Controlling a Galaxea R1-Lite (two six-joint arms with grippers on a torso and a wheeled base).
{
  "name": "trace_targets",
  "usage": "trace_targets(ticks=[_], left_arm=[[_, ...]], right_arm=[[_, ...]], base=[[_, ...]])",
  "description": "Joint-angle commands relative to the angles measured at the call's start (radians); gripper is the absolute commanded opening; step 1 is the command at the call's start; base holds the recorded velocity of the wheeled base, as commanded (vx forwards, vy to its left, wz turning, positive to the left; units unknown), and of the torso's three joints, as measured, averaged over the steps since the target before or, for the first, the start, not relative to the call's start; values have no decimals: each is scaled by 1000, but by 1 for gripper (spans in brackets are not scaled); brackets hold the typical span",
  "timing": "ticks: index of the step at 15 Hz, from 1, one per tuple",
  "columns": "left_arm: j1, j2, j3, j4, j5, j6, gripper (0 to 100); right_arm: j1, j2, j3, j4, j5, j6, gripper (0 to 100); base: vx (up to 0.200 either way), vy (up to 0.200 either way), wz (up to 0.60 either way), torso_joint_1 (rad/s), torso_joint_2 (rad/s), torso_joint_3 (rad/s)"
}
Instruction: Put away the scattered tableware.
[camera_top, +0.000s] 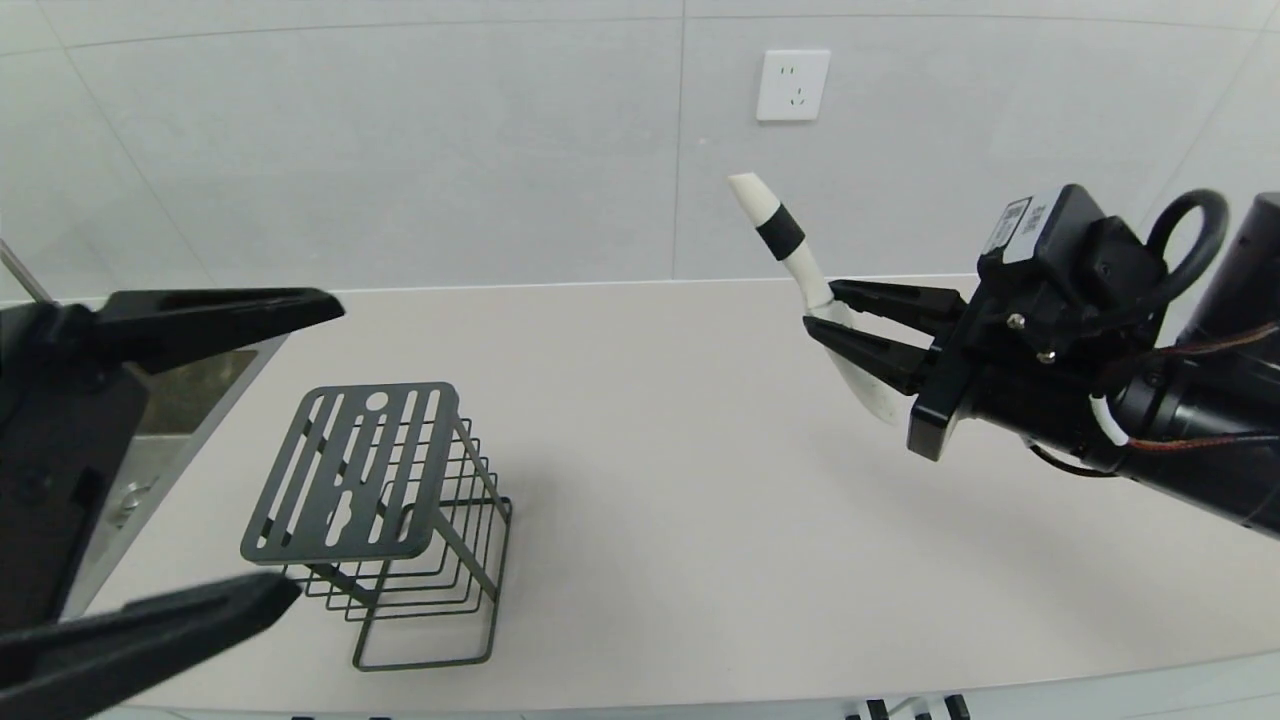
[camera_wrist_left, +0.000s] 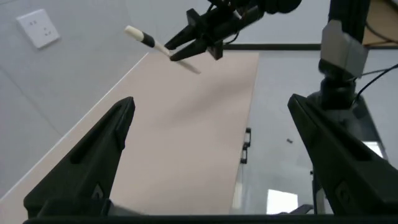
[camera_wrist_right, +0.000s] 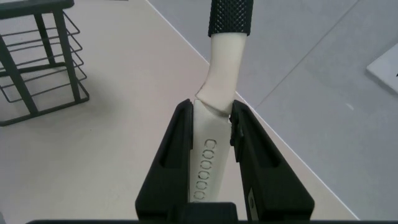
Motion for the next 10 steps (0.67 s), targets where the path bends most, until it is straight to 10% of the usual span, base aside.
trace_targets(ticks=[1, 2, 4, 6, 10], left_arm=[[-10, 168, 3, -131, -1, -132, 100], [-18, 233, -5, -209, 2, -261, 100], [-16, 314, -11, -315, 28, -401, 100], [-30, 408, -23, -408, 136, -458, 100], [-147, 543, -71, -485, 251, -459, 100]], right_arm=[[9, -1, -29, 0, 0, -1, 0], [11, 1, -41, 0, 0, -1, 0], [12, 1, -42, -2, 0, -1, 0], [25, 7, -45, -2, -9, -1, 0], [49, 65, -55, -6, -38, -1, 0]], base=[[0, 0, 0, 0, 0, 0], [0, 0, 0, 0, 0, 0], [0, 0, 0, 0, 0, 0], [0, 0, 0, 0, 0, 0], [0, 0, 0, 0, 0, 0]])
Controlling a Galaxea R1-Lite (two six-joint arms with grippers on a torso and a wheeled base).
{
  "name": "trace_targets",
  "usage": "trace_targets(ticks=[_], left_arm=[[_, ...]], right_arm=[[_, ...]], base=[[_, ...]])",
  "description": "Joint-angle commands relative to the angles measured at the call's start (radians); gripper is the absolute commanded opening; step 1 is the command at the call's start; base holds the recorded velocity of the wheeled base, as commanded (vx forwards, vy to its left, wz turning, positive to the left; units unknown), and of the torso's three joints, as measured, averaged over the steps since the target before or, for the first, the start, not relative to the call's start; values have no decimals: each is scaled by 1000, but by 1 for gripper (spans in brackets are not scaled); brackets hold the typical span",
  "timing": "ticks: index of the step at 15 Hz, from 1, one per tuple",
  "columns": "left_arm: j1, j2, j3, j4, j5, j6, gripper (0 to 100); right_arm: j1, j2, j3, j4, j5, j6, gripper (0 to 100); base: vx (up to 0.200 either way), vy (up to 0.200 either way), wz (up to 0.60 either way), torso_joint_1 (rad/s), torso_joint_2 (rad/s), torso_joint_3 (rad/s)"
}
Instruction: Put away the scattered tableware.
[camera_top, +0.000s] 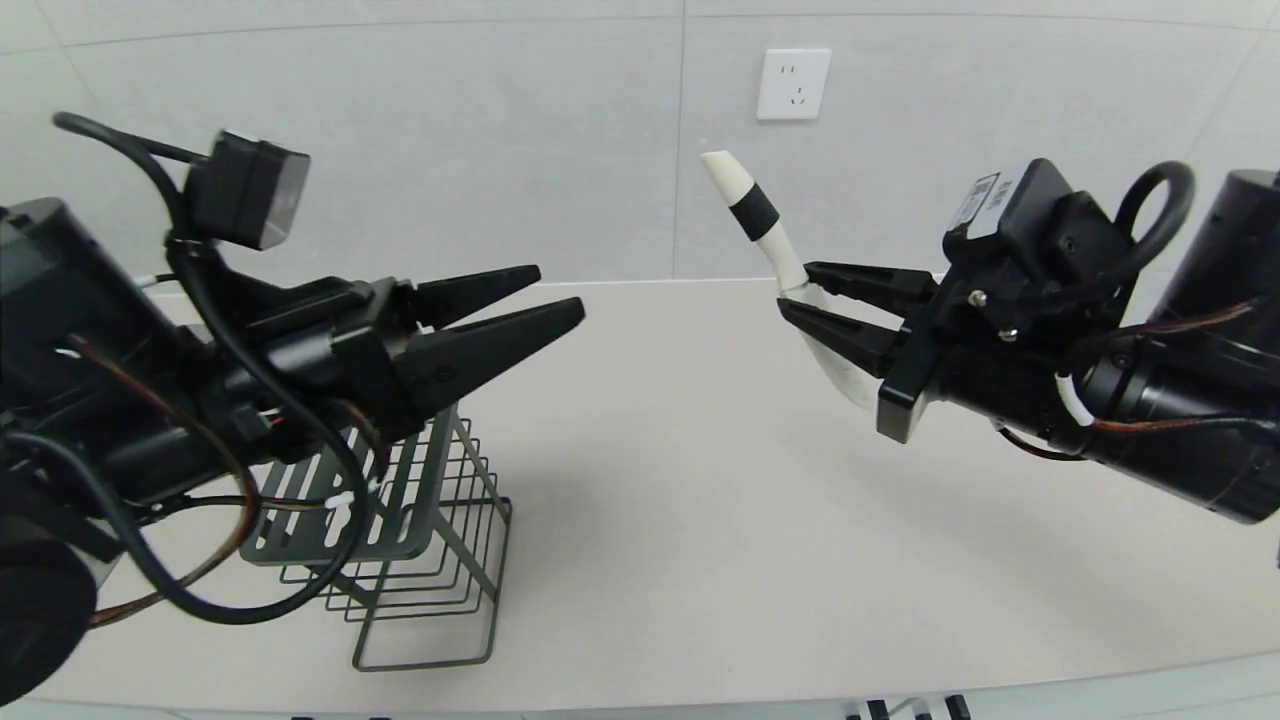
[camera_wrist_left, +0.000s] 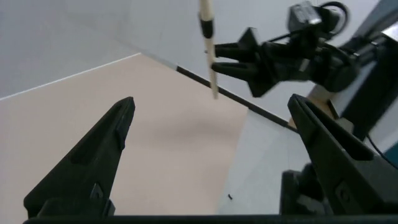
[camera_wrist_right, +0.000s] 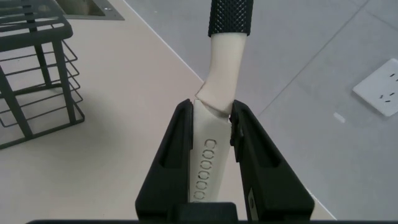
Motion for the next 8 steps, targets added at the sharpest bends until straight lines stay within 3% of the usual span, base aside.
trace_targets(ticks=[1, 2, 5, 8], left_arm=[[-75, 85, -28, -8, 34, -2, 100], [-86, 88, -32, -6, 48, -3, 100], [-164, 126, -125, 3, 189, -3, 100], [-218, 145, -148, 0, 217, -2, 100]], right_arm=[[12, 30, -3, -8, -1, 0, 0], [15, 30, -4, -8, -2, 0, 0], [15, 30, -50, -8, -2, 0, 0], [15, 30, -45, -8, -2, 0, 0]], base=[[0, 0, 0, 0, 0, 0], [0, 0, 0, 0, 0, 0], [0, 0, 0, 0, 0, 0], [0, 0, 0, 0, 0, 0]])
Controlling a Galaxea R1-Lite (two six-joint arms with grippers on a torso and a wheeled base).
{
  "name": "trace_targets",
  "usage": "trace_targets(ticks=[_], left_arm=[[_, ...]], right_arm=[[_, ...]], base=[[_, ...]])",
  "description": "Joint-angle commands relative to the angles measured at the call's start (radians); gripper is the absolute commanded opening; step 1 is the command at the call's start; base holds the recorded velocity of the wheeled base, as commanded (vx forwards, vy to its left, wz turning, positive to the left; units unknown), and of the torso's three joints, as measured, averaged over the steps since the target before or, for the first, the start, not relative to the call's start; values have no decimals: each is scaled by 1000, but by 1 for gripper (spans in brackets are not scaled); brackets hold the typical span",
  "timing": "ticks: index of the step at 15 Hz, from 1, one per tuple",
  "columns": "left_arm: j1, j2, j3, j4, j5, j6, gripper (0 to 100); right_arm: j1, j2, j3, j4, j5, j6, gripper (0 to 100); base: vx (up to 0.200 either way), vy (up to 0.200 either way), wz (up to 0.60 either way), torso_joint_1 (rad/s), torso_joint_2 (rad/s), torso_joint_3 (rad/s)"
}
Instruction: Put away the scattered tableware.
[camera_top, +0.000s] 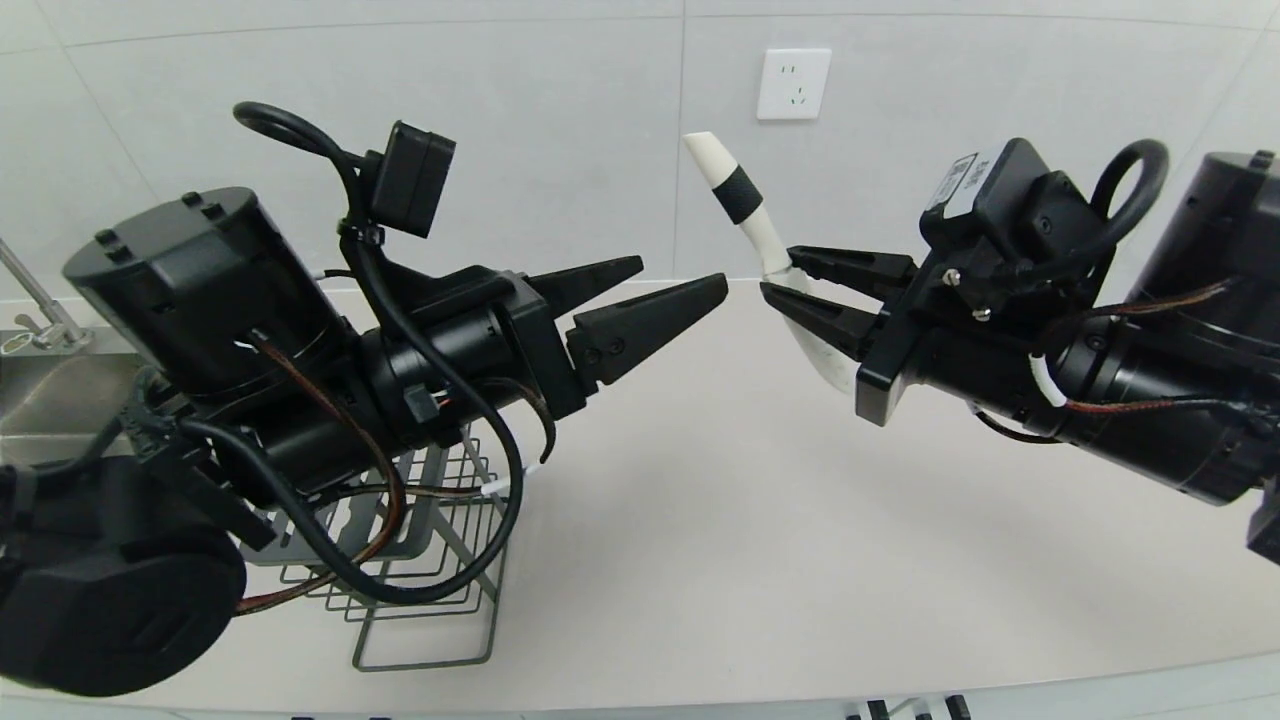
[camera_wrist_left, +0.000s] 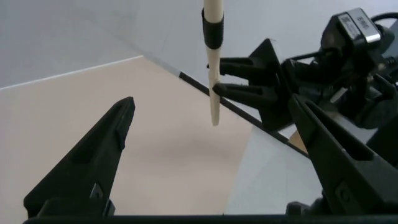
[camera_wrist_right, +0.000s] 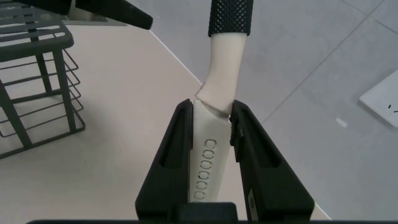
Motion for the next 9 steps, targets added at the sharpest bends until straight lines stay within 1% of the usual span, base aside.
trace_targets(ticks=[1, 2, 4, 6, 9], left_arm=[[-41, 41, -45, -5, 32, 0, 100], [-45, 59, -74, -7, 54, 0, 100], [-50, 84, -108, -10, 58, 0, 100], [-51, 107, -120, -17, 58, 6, 100], [-51, 147, -160, -76, 63, 6, 100]], right_arm=[[0, 2, 0, 0, 0, 0, 0], [2, 2, 0, 0, 0, 0, 0], [2, 2, -5, 0, 0, 0, 0], [2, 2, -5, 0, 0, 0, 0], [10, 2, -7, 0, -1, 0, 0]], base=[[0, 0, 0, 0, 0, 0], [0, 0, 0, 0, 0, 0], [0, 0, 0, 0, 0, 0], [0, 0, 0, 0, 0, 0], [0, 0, 0, 0, 0, 0]])
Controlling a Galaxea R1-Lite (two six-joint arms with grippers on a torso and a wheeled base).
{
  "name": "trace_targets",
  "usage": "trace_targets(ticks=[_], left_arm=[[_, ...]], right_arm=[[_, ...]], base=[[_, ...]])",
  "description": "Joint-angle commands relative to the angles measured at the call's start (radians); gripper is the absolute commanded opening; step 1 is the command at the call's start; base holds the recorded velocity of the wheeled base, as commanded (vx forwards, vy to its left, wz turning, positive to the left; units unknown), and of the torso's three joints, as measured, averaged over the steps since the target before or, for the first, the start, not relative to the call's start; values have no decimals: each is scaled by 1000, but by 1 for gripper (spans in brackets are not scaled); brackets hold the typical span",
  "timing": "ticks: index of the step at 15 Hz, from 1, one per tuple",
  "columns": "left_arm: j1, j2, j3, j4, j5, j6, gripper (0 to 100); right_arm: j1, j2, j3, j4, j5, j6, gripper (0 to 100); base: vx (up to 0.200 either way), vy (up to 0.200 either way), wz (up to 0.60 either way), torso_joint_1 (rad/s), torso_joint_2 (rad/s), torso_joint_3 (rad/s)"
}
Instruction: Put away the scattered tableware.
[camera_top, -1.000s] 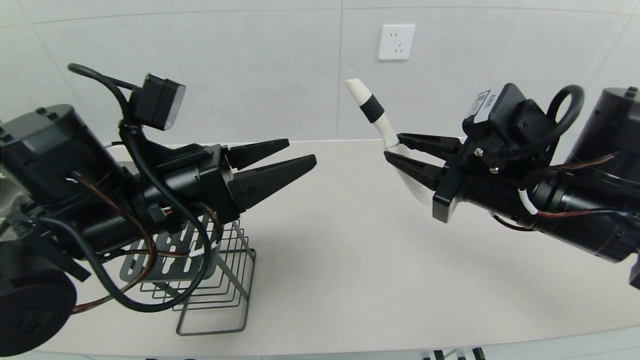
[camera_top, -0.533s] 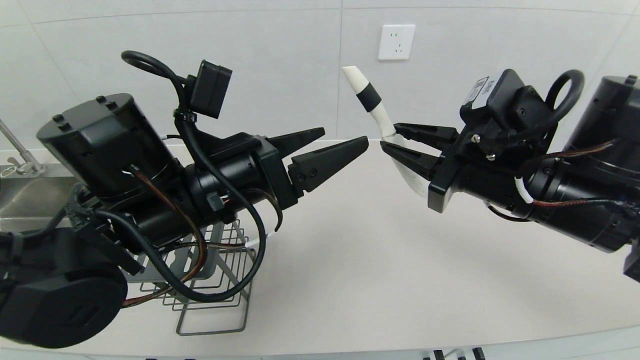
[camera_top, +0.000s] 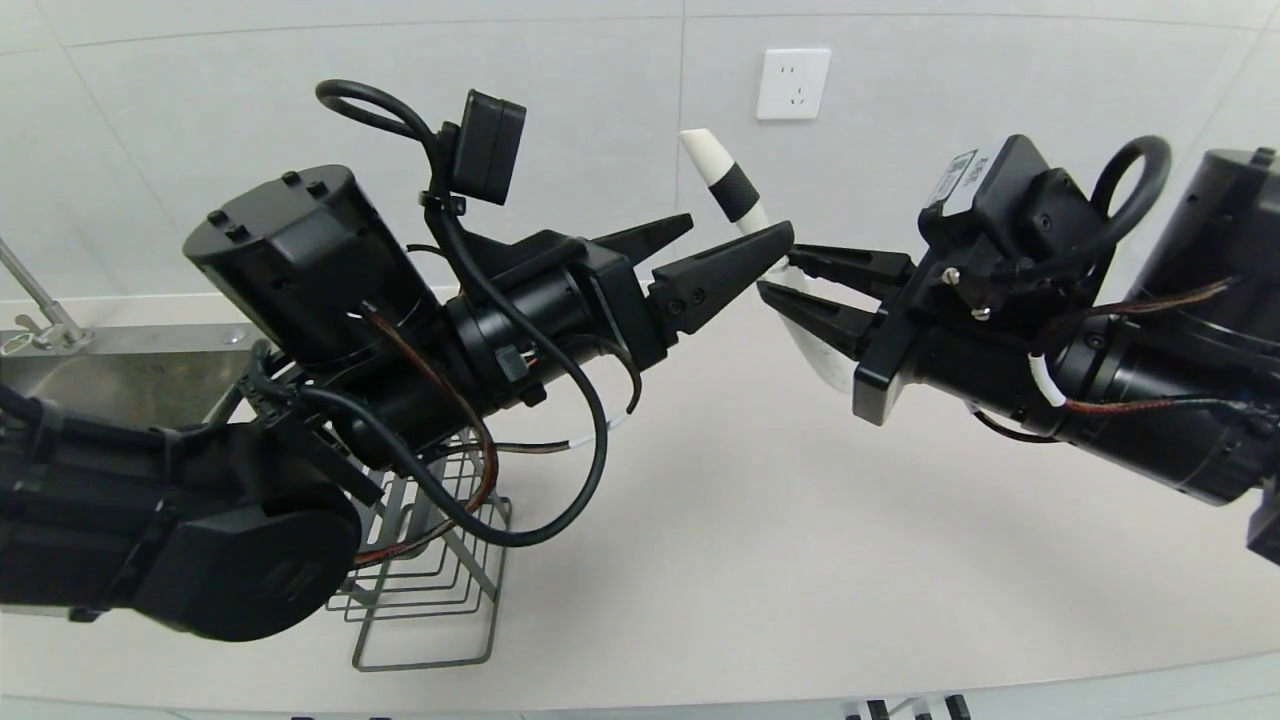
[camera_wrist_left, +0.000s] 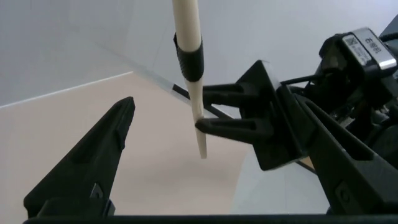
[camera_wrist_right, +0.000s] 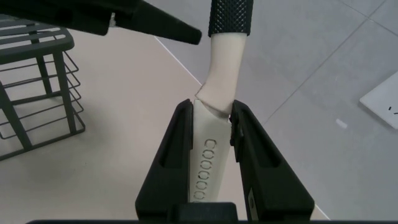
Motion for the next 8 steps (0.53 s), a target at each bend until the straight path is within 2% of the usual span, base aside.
trace_targets(ticks=[1, 3, 8], left_arm=[[0, 41, -36, -15, 7, -4, 100], [-1, 51, -48, -20, 10, -7, 100], [-17, 114, -83, -129, -3, -11, 100]], right_arm=[[5, 1, -1, 0, 2, 0, 0], [10, 1, -1, 0, 2, 0, 0], [10, 1, -12, -2, 0, 0, 0]], base=[[0, 0, 0, 0, 0, 0], [0, 0, 0, 0, 0, 0], [0, 0, 0, 0, 0, 0]])
